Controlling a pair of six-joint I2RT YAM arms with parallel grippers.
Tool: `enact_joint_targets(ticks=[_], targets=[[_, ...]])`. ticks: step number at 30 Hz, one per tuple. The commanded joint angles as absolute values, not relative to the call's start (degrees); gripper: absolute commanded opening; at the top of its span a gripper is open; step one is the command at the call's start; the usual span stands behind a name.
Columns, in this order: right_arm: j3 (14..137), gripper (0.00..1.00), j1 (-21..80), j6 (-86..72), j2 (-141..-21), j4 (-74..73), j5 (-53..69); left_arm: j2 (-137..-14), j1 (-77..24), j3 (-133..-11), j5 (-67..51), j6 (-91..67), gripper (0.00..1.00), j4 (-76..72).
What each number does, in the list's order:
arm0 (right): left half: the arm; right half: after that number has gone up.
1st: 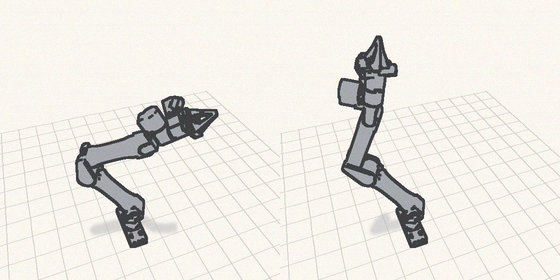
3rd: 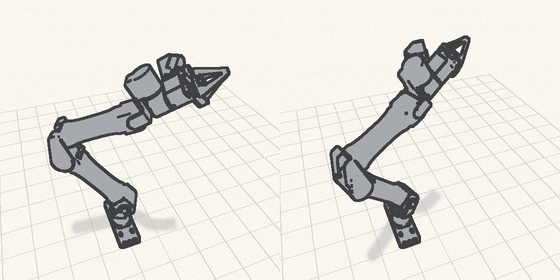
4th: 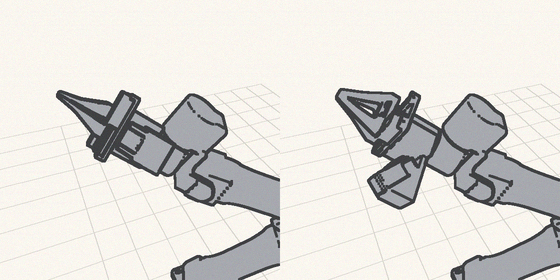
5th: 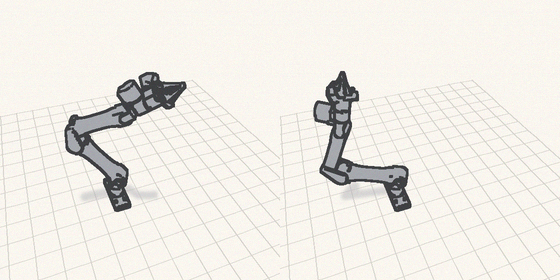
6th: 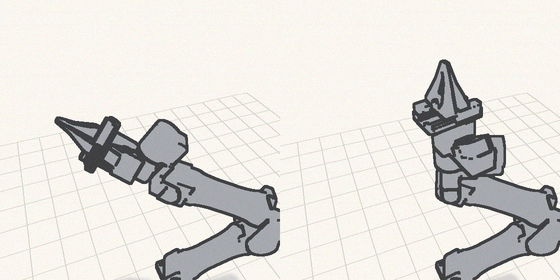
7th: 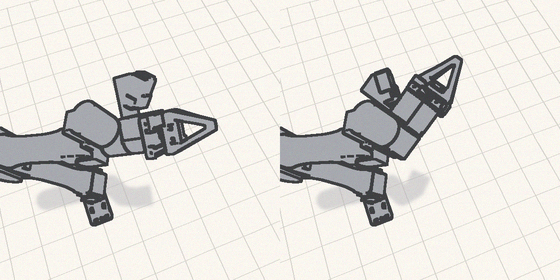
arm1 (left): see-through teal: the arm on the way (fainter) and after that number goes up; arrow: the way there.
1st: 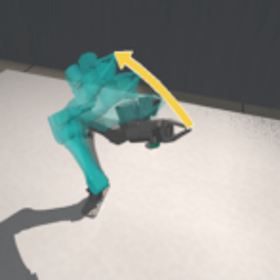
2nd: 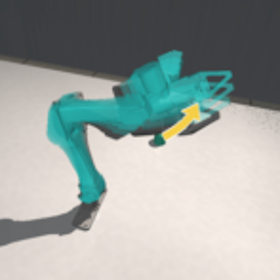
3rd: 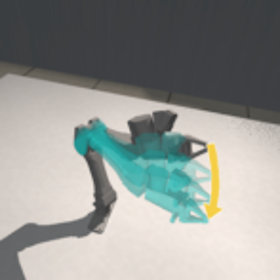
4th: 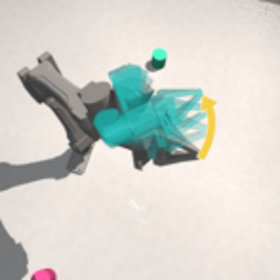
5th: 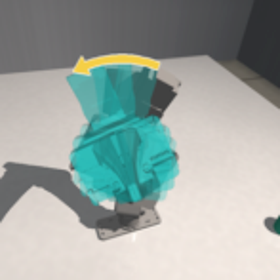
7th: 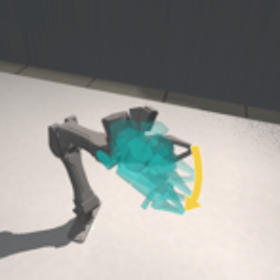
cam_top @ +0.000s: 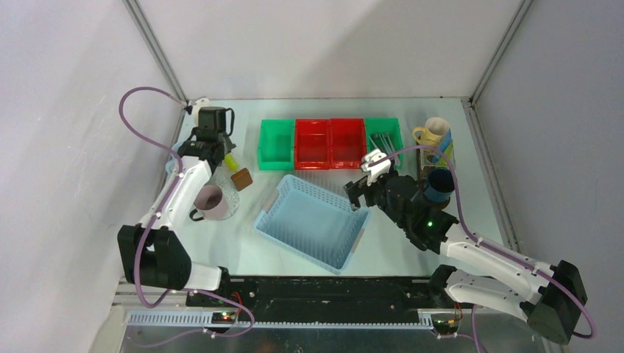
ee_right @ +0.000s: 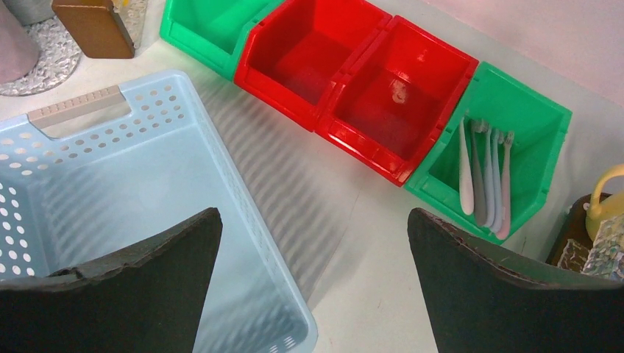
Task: Prepare toiletry sets of a toothbrush and toothpaste on the tray
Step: Place the toothpaste in the toothpaste holder.
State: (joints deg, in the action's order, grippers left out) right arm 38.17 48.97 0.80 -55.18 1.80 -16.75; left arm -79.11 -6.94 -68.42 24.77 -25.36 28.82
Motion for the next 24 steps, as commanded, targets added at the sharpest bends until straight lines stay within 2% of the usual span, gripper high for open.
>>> enact_joint_targets(ticks=[1, 24], targets=[[38.2, 0.99, 48.7, 0.4, -54.0, 2.8, -17.1, -77.1, -6.7, -71.6, 23.4, -24.8, 0.0, 28.9], [38.2, 0.99, 48.6, 0.3, -53.7, 1.3, -17.0, -83.2, -7.5, -68.6, 26.1, -24.6, 0.0, 28.1]])
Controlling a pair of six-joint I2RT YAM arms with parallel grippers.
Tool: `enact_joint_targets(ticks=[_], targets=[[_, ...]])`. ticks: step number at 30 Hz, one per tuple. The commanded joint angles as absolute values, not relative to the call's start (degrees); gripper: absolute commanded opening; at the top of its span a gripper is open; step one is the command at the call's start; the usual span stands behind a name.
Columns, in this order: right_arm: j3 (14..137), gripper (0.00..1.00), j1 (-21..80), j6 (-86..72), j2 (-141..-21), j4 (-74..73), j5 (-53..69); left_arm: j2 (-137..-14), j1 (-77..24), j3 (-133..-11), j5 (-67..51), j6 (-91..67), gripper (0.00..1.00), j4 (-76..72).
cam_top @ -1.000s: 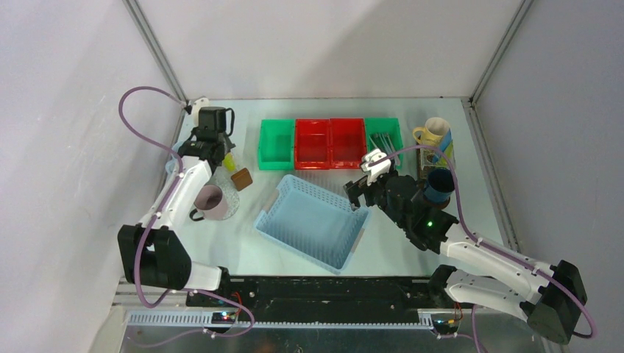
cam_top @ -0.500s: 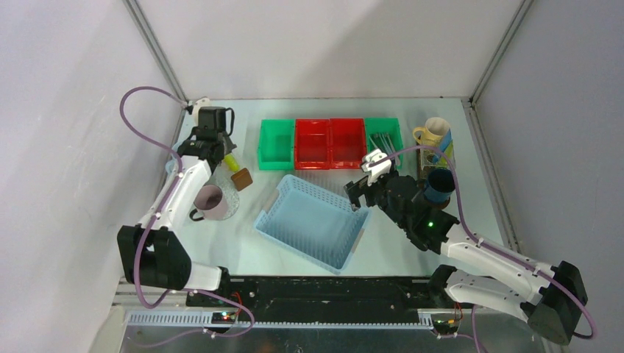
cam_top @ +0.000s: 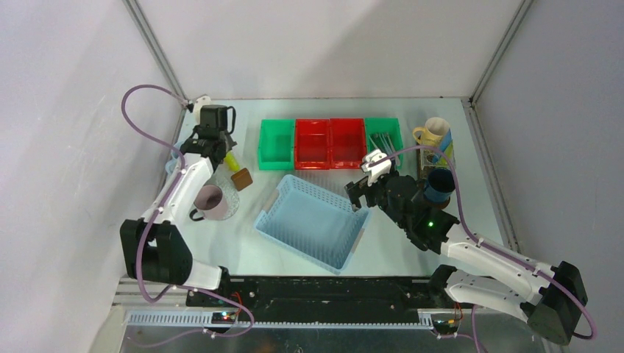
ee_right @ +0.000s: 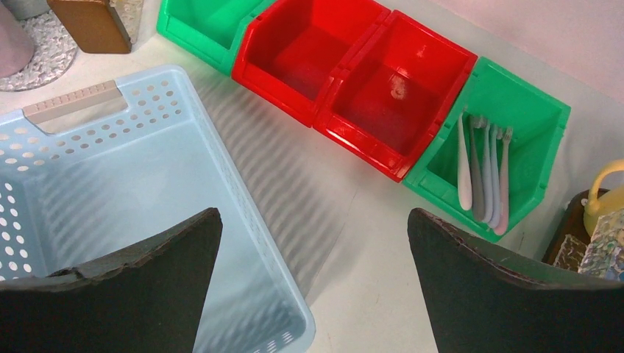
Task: Prepare toiletry sets of a toothbrush and toothpaste on the tray
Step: Place the toothpaste in the toothpaste holder.
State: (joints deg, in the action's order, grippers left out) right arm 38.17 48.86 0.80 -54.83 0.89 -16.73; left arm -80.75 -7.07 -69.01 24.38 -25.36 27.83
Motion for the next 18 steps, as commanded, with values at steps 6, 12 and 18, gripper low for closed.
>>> enact_joint_targets(ticks=[6, 12, 18], targets=[[37.4, 0.99, 48.6, 0.3, -52.8, 1.5, -17.4, -83.3, -7.9, -69.2, 28.1, -24.4, 0.0, 28.6], [37.2, 0.99, 48.4, 0.3, -52.6, 1.5, -17.5, -81.6, -7.8, -70.7, 28.6, -24.2, 0.0, 29.3], [37.2, 0.99, 48.3, 0.3, -52.5, 1.5, -17.6, -80.1, -7.9, -71.6, 28.7, -24.0, 0.0, 29.4]])
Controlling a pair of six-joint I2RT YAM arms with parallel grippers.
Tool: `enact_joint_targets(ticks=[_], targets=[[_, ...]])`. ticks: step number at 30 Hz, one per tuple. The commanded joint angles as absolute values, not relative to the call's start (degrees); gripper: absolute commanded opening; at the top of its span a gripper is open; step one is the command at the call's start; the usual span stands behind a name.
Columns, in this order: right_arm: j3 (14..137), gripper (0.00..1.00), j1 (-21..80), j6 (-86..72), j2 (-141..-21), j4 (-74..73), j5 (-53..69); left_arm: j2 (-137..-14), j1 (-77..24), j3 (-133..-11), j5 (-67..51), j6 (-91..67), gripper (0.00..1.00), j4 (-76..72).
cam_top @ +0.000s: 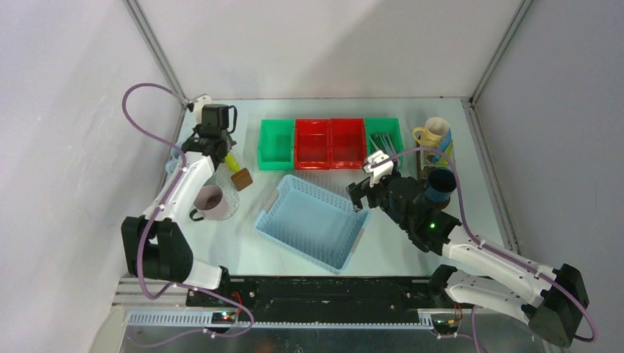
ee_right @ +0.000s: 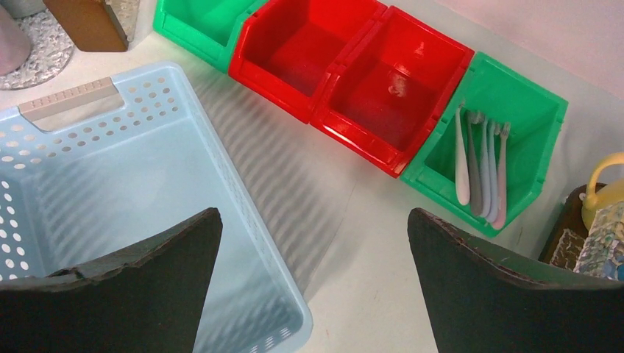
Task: Prepare toiletry sets of a toothbrush and toothpaste on the tray
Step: Place the toothpaste in the toothpaste holder.
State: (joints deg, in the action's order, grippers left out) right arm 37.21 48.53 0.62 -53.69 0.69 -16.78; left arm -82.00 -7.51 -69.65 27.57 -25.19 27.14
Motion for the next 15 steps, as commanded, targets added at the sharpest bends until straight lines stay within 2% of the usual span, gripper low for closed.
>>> enact_joint_targets(ticks=[1, 15], targets=[[37.2, 0.99, 48.3, 0.3, -52.4, 1.5, -17.7, -80.0, -7.9, -71.6, 28.8, -24.1, 0.0, 29.4], [36.7, 0.99, 48.1, 0.3, -51.9, 1.5, -17.9, -78.1, -8.0, -71.5, 29.9, -24.2, 0.0, 28.9]])
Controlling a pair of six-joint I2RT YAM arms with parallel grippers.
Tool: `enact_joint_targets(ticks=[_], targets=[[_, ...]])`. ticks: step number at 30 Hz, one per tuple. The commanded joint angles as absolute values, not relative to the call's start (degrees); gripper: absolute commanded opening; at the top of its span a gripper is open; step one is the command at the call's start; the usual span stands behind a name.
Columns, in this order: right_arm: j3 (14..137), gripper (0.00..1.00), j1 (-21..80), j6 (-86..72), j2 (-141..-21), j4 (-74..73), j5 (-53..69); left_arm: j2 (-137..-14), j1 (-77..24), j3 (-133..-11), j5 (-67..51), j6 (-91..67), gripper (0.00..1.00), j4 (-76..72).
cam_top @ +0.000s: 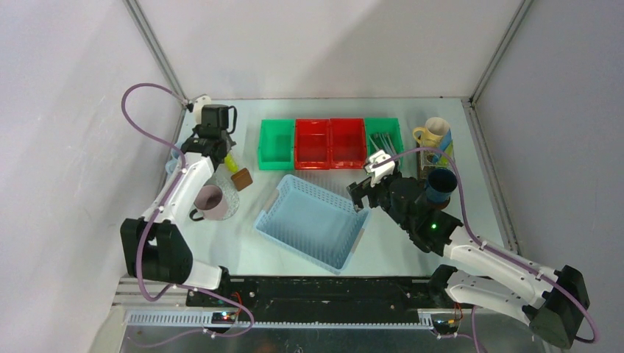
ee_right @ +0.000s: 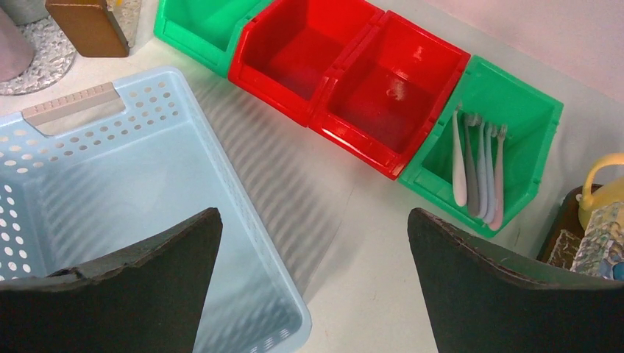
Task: Prepare toiletry sets of a toothbrush and toothpaste on the tray
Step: Place the toothpaste in the toothpaste holder.
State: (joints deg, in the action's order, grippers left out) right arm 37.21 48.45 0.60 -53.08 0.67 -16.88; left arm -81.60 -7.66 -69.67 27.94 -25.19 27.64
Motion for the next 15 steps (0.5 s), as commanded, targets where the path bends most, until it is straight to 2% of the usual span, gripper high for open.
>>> enact_joint_targets(ticks=[1, 15], targets=[[36.7, 0.99, 48.1, 0.3, -52.0, 1.5, -17.9, -77.9, -8.0, -71.6, 29.9, -24.1, 0.0, 28.9], [36.2, 0.99, 47.9, 0.3, -51.3, 1.5, -18.0, -77.7, -8.2, -69.9, 28.5, -24.9, 0.0, 26.1]])
